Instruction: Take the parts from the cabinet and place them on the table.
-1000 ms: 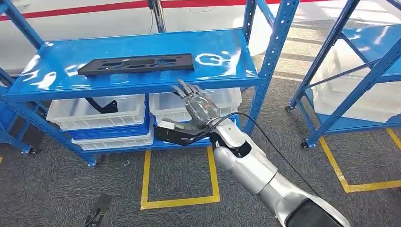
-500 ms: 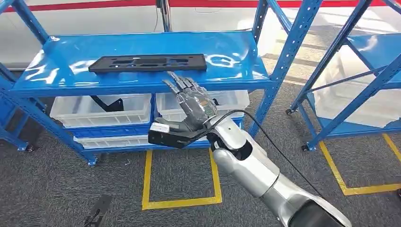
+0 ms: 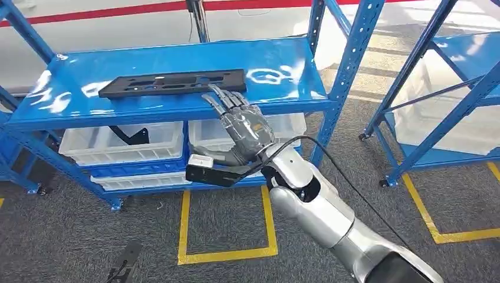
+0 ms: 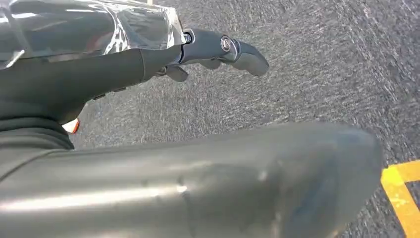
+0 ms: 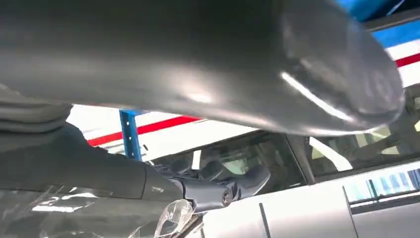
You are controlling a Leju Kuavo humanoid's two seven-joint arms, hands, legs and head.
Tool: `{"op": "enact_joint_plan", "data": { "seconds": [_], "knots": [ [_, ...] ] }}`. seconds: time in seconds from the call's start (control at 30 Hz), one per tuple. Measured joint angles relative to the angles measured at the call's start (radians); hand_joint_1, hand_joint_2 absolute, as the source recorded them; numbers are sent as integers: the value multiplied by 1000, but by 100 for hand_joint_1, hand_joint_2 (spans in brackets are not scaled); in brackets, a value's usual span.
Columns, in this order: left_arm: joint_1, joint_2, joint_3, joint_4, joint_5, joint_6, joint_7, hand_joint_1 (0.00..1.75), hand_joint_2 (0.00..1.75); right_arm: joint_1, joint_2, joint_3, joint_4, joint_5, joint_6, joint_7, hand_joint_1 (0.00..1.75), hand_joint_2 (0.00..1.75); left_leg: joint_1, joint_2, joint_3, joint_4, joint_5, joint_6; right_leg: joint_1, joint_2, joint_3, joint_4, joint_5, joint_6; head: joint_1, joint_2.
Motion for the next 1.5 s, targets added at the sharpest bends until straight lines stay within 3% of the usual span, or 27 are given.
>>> {"op": "enact_joint_plan", "data": {
  "seconds": [0.03,0.07,0.13,0.17,0.2,0.33,0.37,0.47,0.5,0.53,0.57,0.67,0.73,0.77,0.83,0.9,1.0,1.03,1.07,1.1,1.17,1.2,1.23,1.27,1.37,1.4,1.5],
  "knots": [
    [0,0,-1,0,0,0,0,0,0,2,0,0,-1,0,0,0,0,0,2,0,-8,-5,20,-2,0,1,5,0,-5,0,0,0],
    [-1,0,-1,0,-2,0,0,0,0,3,0,1,-3,1,1,0,0,0,3,0,12,-57,60,-3,-1,2,13,0,-11,3,0,0],
    [-3,1,-1,0,-4,0,-1,0,0,2,0,1,-9,2,3,0,0,0,5,3,92,-235,158,-2,-3,3,32,0,-24,12,0,0],
    [-3,0,-2,0,-6,0,-1,0,0,2,0,1,-11,2,3,0,0,0,5,7,118,-305,176,1,-3,3,39,-1,-31,19,0,0],
    [-4,0,-2,0,-6,0,-3,0,0,-1,0,1,-13,3,5,1,0,0,-5,3,142,-327,158,10,5,4,38,1,-36,26,-1,0],
    [-4,1,-2,2,-6,0,-3,0,0,0,-1,-1,-22,2,6,3,0,0,-3,1,155,-332,143,43,3,4,47,3,-44,42,1,0],
    [-5,1,-2,2,-6,0,-3,0,0,0,-2,-1,-22,2,6,3,0,0,-2,1,164,-333,138,51,1,0,38,37,-52,46,1,0],
    [-4,1,-2,2,-7,0,-3,0,0,8,-4,-1,-24,2,6,3,0,0,-4,1,180,-333,123,67,1,-1,-92,260,-140,53,3,0],
    [-3,1,-2,2,-7,0,-3,0,0,14,-6,-1,-24,2,6,4,0,0,-5,-1,187,-333,117,69,1,-1,-136,322,-153,53,3,0],
    [-1,1,-2,2,-7,0,-3,0,0,17,-8,-1,-24,2,6,4,0,0,-6,-3,196,-333,109,68,1,-1,-159,335,-139,51,3,0],
    [1,1,-2,3,-7,0,-3,0,0,18,-9,-1,-24,2,6,3,0,0,-7,-6,208,-333,100,68,2,-1,-156,298,-100,47,3,0],
    [0,0,-2,3,-8,0,-3,0,0,16,-11,-1,-26,2,6,3,0,0,-7,-9,248,-334,70,60,8,-1,-73,43,78,25,3,0],
    [-3,-2,-2,3,-8,-3,-3,0,0,15,-14,0,-27,2,6,3,0,0,-8,-9,251,-337,59,47,19,-1,-55,3,26,21,4,1],
    [-3,-2,-2,4,-8,-6,-3,0,0,18,-13,-1,-29,2,6,3,0,0,-8,-11,261,-340,56,39,19,-2,-55,3,39,18,4,0],
    [-4,-1,-3,4,-7,-9,-3,0,0,13,-14,-2,-35,2,6,5,0,0,-10,-10,278,-340,52,29,13,-3,-34,-3,28,5,5,0],
    [-6,-2,-5,4,-8,-9,-3,0,0,8,-13,-2,-42,2,6,4,0,0,-6,-3,240,-265,35,24,6,-3,-11,-12,21,-4,1,0],
    [-3,1,-5,5,-10,-9,-3,0,0,19,-13,-2,-43,2,6,5,0,0,-2,-3,93,-45,-36,8,3,1,14,-12,-4,-7,-1,1],
    [0,1,-6,5,-12,-11,-3,0,0,24,-13,-2,-43,2,6,6,0,0,1,-2,62,-20,-44,5,2,3,26,-12,-13,-6,-2,1],
    [1,1,-6,5,-13,-11,-3,0,0,26,-13,-2,-43,2,6,6,0,0,2,-2,55,-37,-31,3,1,4,40,-12,-23,-4,-2,1],
    [1,1,-6,5,-17,-12,-3,0,0,27,-13,-2,-43,3,6,6,0,0,3,-1,64,-98,12,0,-1,5,58,-12,-36,1,-1,1],
    [1,2,-6,5,-20,-12,-3,0,0,26,-13,-2,-43,3,6,6,0,0,8,3,106,-267,146,-5,-6,5,93,-13,-61,13,-1,1],
    [3,2,-6,6,-21,-12,-3,0,0,27,-13,-2,-43,4,6,7,0,0,8,10,110,-328,191,-6,-2,6,107,-10,-73,22,-2,0],
    [1,2,-6,8,-22,-14,-3,0,0,27,-12,-1,-44,7,6,8,0,0,1,11,112,-317,143,12,0,10,107,-15,-80,28,-3,0],
    [3,2,-6,8,-23,-14,-2,0,0,25,-12,-2,-47,7,6,8,0,0,-1,9,122,-320,165,18,0,9,111,-23,-90,36,-1,1],
    [0,2,-6,8,-23,-14,-5,0,0,21,-12,-3,-52,7,5,10,0,0,4,3,147,-324,155,44,-2,6,131,-8,-99,51,1,0],
    [-2,2,-6,8,-23,-14,-5,0,0,19,-12,-3,-53,7,5,10,0,0,3,2,156,-325,150,51,-2,2,108,43,-100,52,1,0],
    [-6,2,-6,8,-23,-14,-4,0,0,24,-13,-2,-53,7,5,10,0,0,0,1,177,-325,127,62,0,0,-53,283,-177,56,3,0]
  ]
}}
